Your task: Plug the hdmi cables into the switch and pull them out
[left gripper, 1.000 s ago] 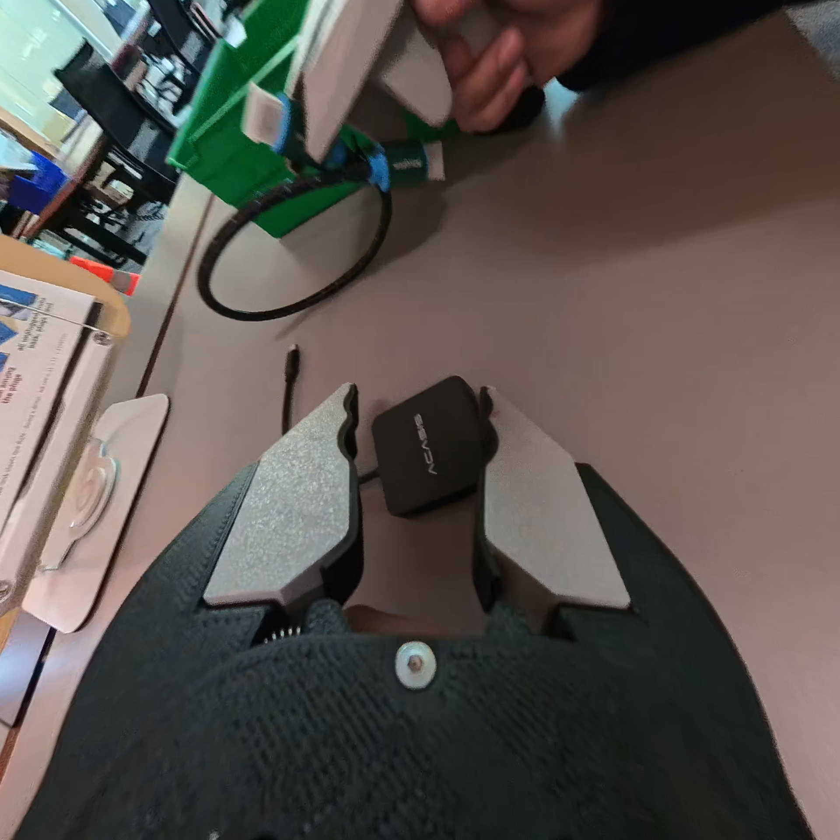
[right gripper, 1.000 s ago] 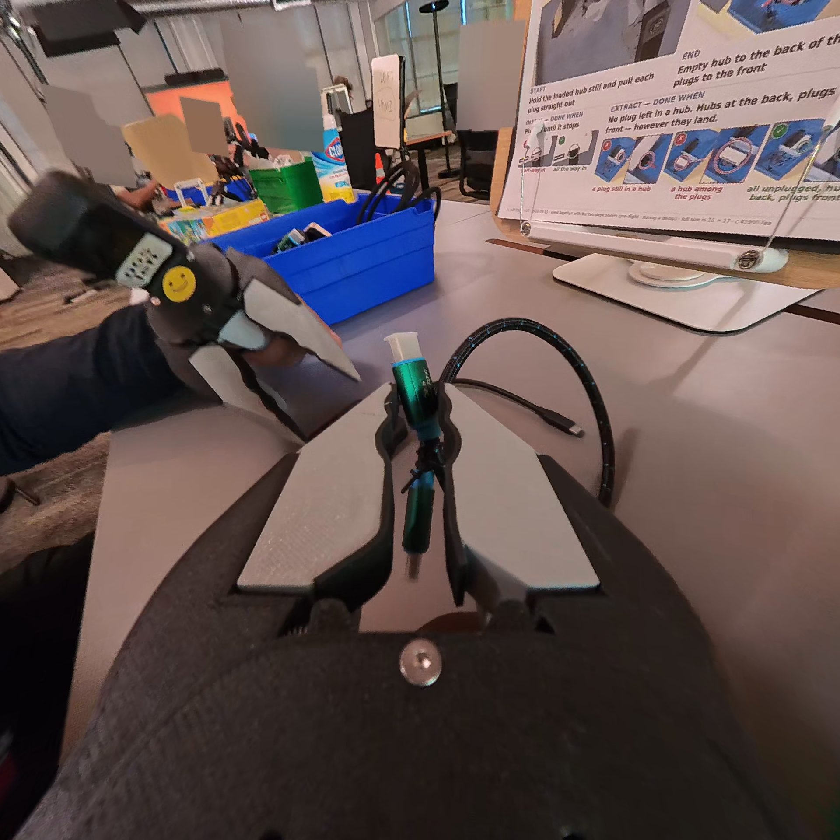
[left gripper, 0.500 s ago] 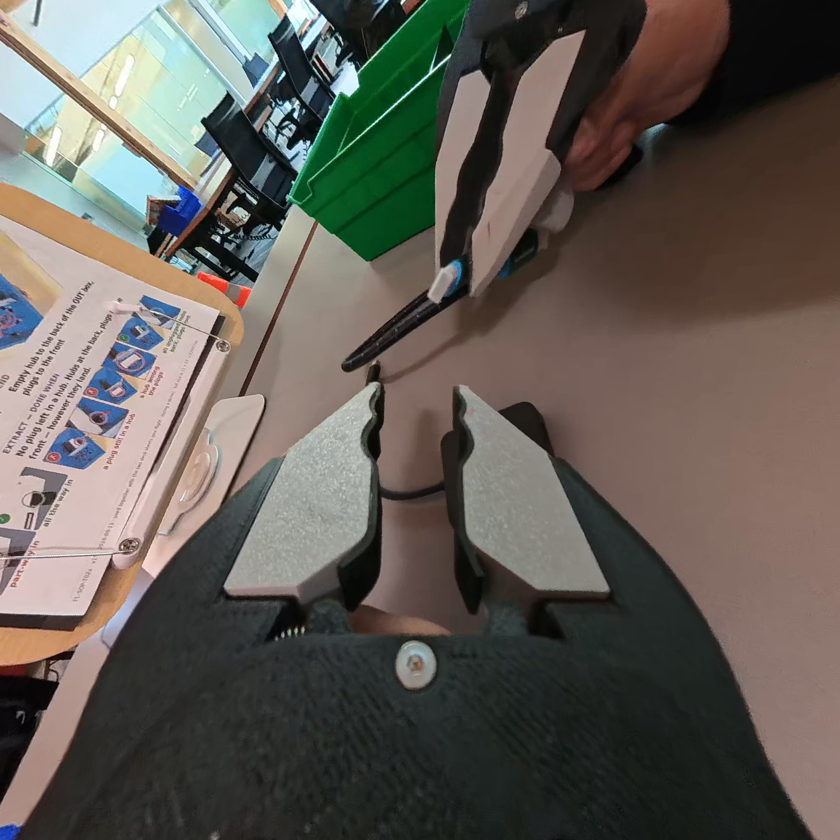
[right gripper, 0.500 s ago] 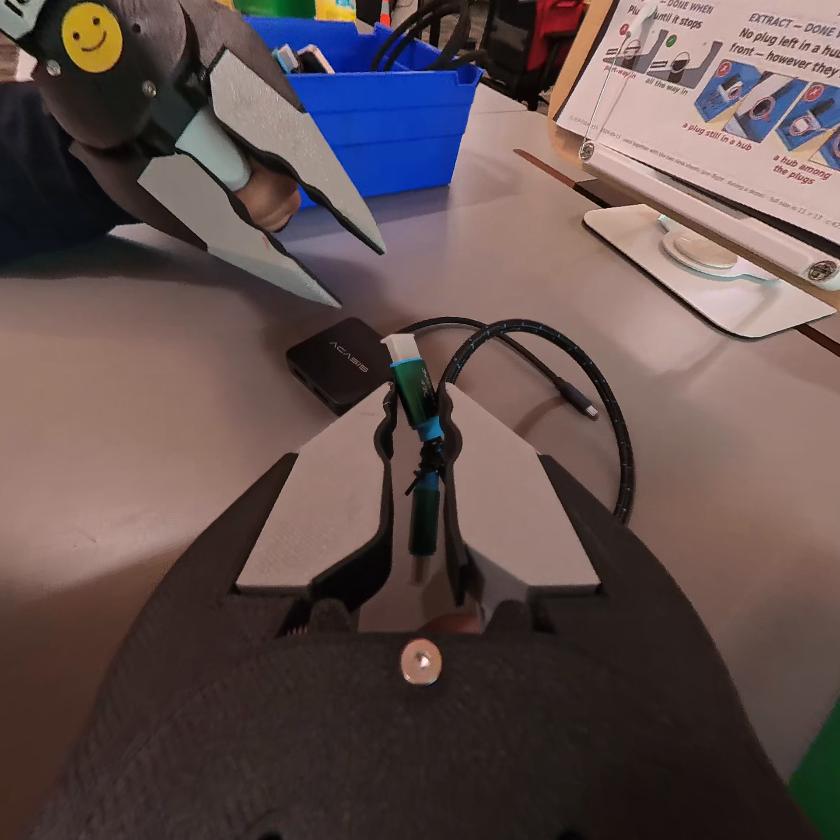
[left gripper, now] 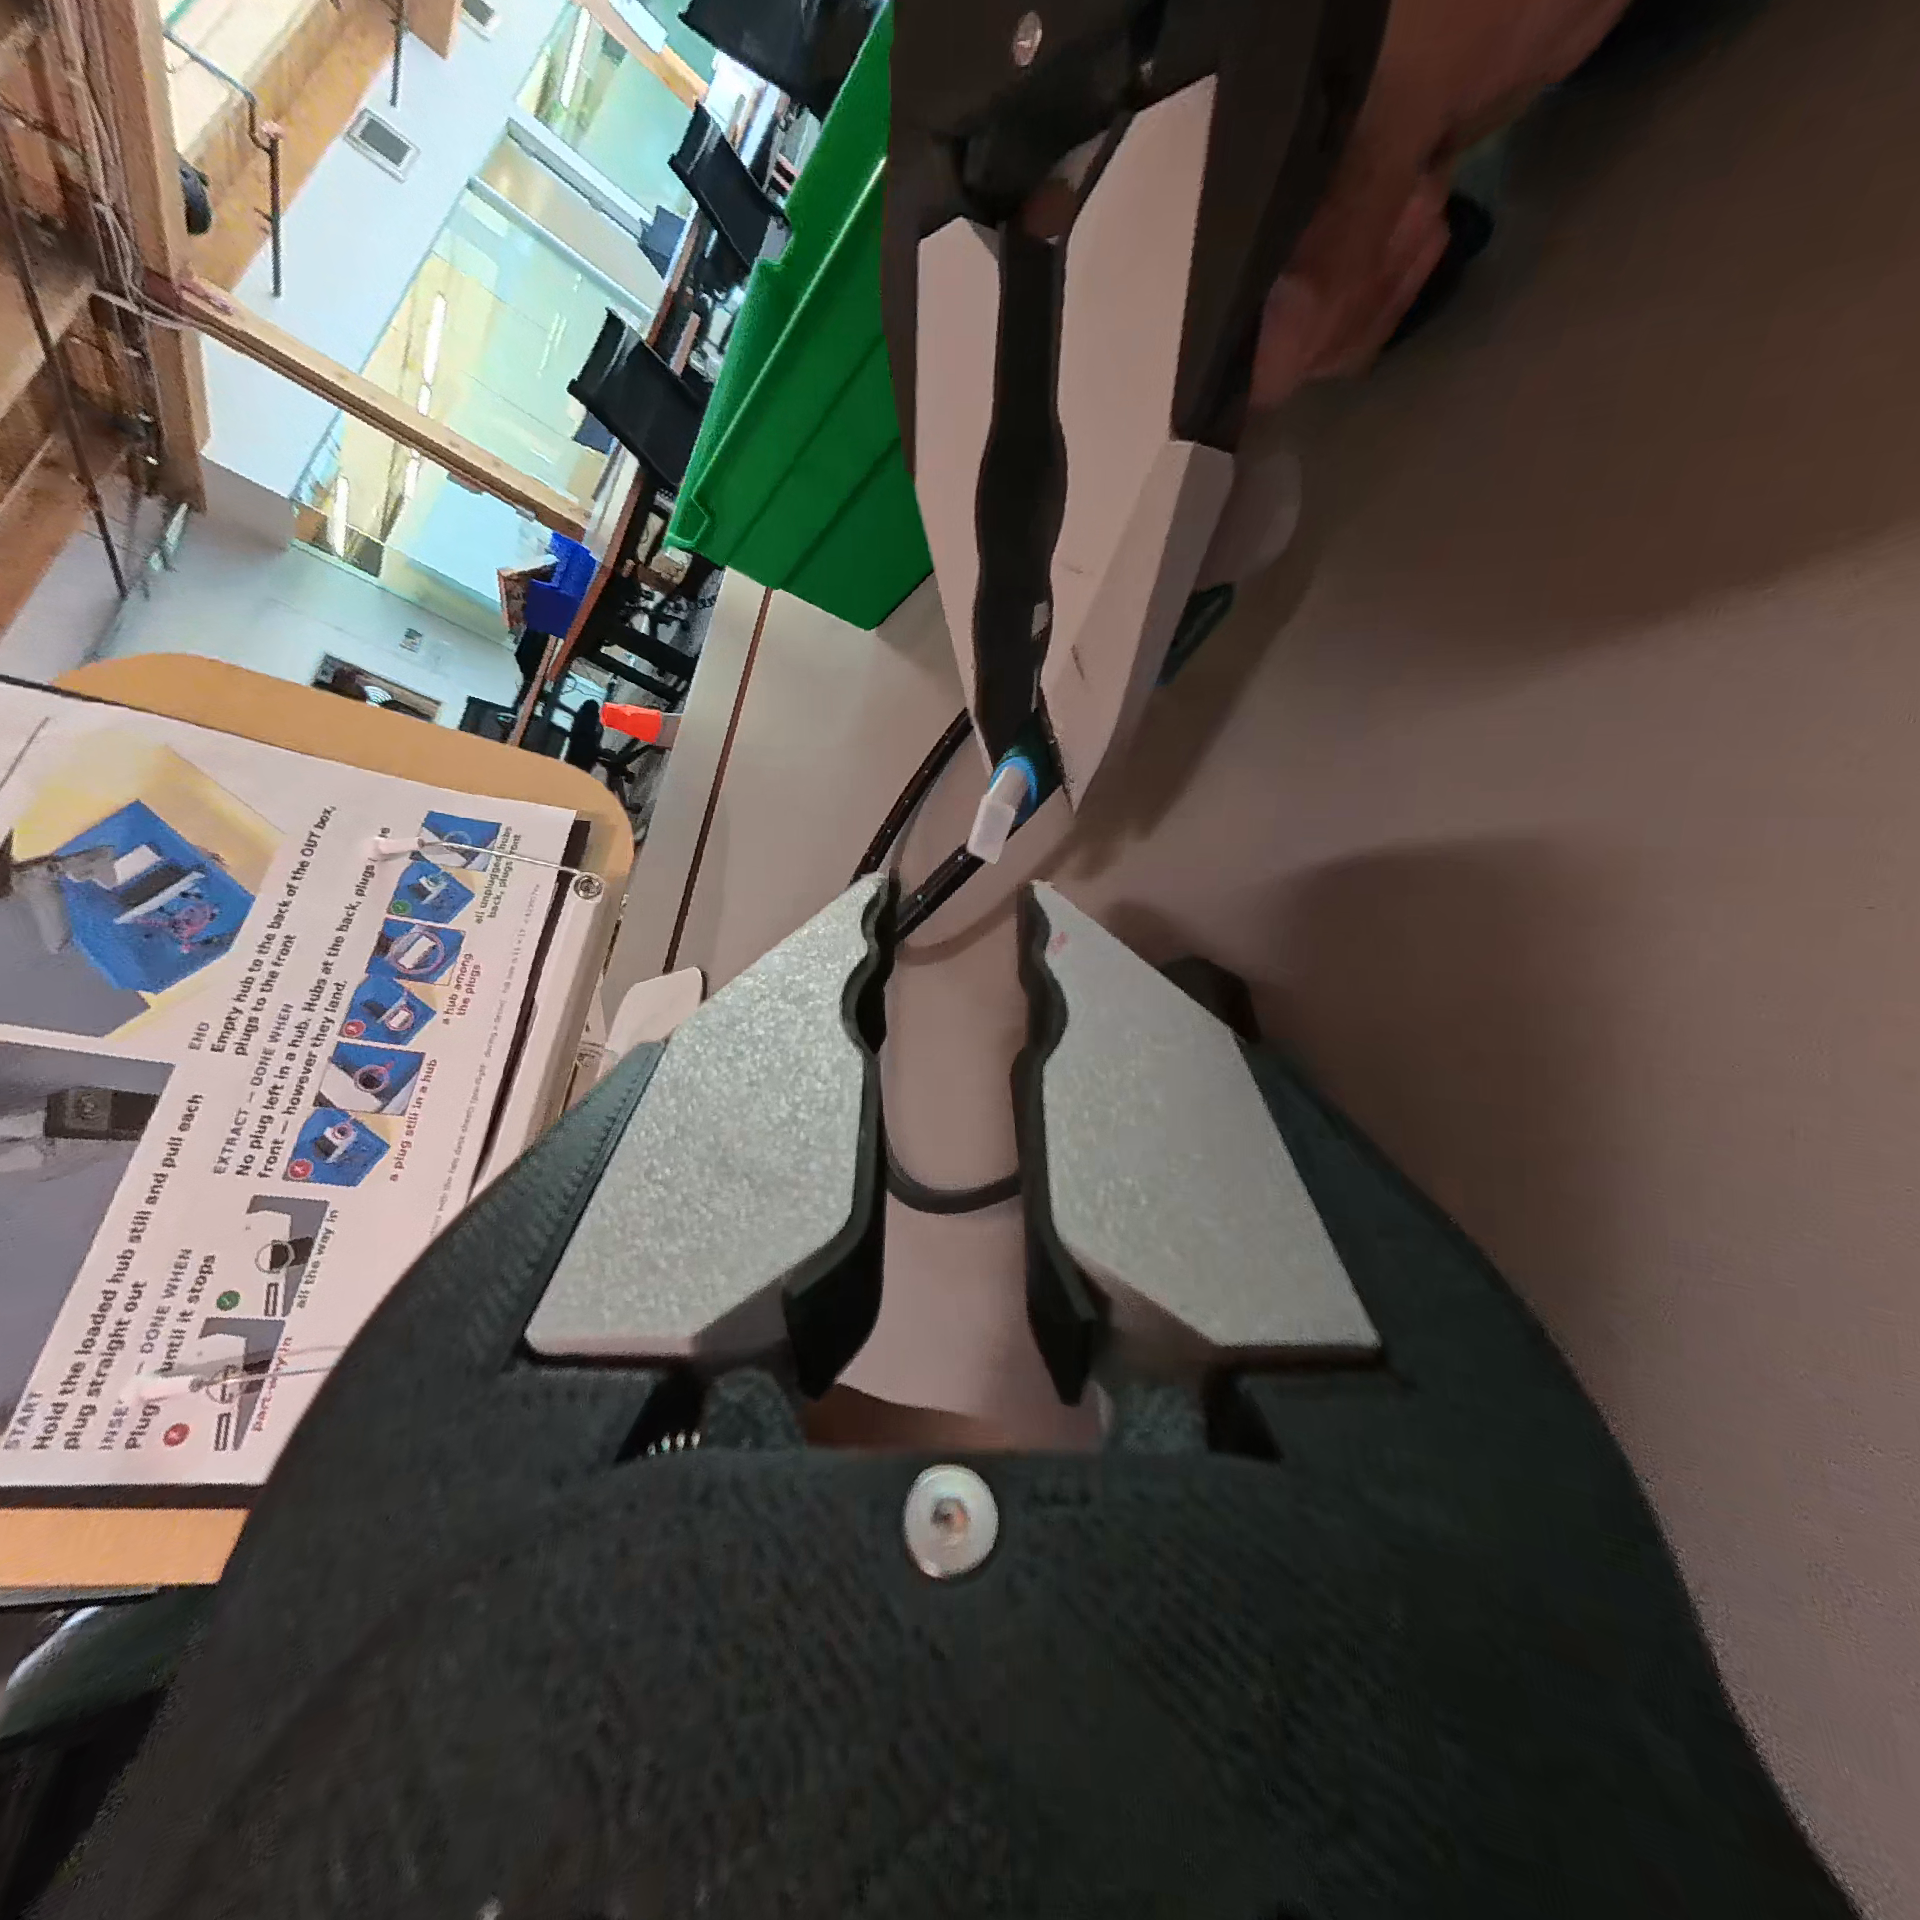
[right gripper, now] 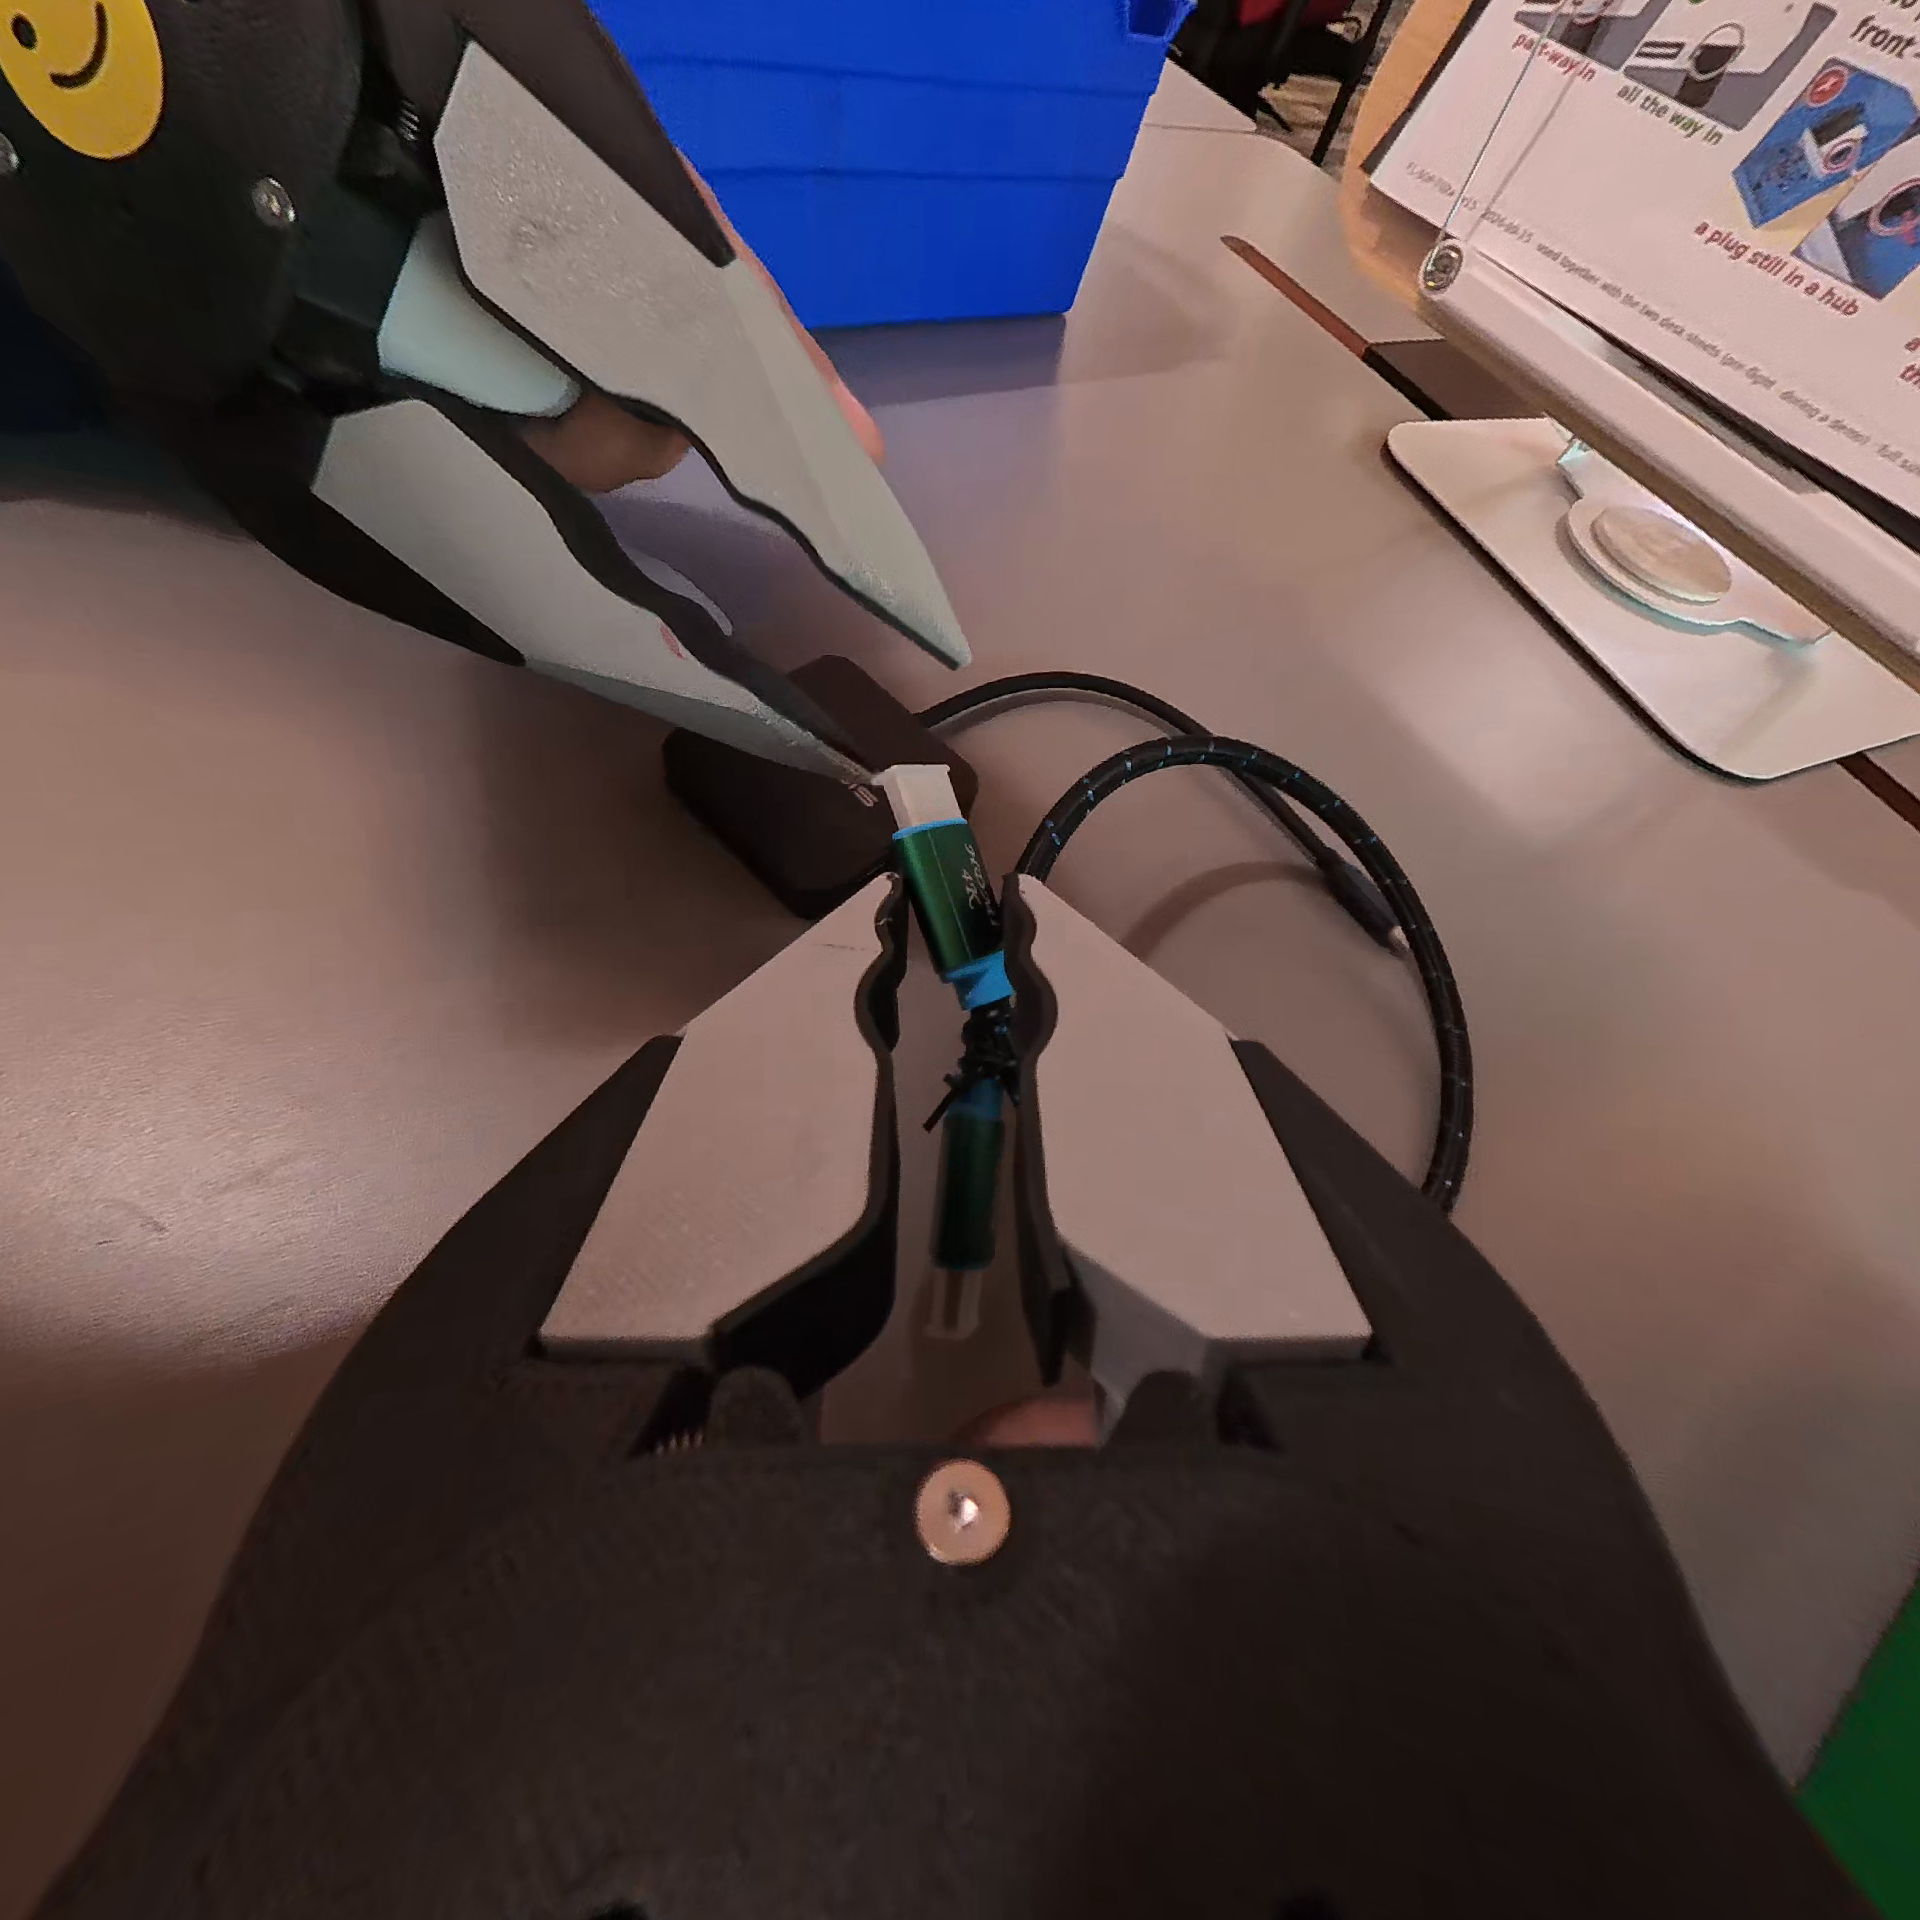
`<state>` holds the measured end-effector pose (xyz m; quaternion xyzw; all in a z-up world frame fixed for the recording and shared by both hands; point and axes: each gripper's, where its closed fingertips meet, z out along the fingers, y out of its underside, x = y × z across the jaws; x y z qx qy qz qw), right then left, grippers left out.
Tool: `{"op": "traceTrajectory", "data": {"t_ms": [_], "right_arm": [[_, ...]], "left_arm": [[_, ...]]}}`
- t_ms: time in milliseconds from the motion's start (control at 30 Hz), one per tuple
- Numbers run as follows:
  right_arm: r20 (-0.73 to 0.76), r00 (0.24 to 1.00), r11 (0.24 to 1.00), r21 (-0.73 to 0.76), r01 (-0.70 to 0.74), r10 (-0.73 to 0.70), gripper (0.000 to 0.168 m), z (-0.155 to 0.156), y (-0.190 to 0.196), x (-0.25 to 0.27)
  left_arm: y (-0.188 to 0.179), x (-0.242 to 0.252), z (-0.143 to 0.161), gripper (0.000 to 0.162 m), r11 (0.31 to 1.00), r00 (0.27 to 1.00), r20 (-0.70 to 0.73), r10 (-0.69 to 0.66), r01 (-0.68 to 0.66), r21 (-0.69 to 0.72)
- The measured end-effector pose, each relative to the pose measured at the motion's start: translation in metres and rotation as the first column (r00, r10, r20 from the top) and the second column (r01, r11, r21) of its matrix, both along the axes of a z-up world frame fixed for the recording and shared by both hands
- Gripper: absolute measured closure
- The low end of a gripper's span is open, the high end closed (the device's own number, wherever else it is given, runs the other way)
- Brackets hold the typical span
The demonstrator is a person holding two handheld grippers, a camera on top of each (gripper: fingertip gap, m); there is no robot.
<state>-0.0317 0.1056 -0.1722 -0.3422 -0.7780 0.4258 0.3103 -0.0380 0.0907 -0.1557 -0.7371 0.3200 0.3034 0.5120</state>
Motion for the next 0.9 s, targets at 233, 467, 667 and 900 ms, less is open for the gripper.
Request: {"op": "traceTrajectory", "data": {"t_ms": [233,467,667,900], "right_arm": [[-0.001,1.0,0.999,0.037,-0.018,0.018,0.153,-0.003,-0.005,0.002],[-0.002,0.999,0.994,0.098,-0.047,0.048,0.153,-0.008,-0.01,0.006],[-0.006,0.997,0.989,0.126,-0.078,0.079,0.154,-0.009,-0.014,0.01],[0.002,0.995,0.984,0.146,-0.099,0.099,0.154,-0.013,-0.017,0.012]], "left_arm": [[0.002,0.009,-0.003,0.141,1.0,0.999,-0.04,-0.031,0.031,-0.008],[0.003,0.013,-0.012,0.145,0.998,0.996,-0.072,-0.05,0.048,-0.039],[0.002,0.016,-0.019,0.155,0.995,0.992,-0.101,-0.074,0.066,-0.072],[0.0,0.018,-0.025,0.156,0.991,0.989,-0.117,-0.092,0.079,-0.112]]}}
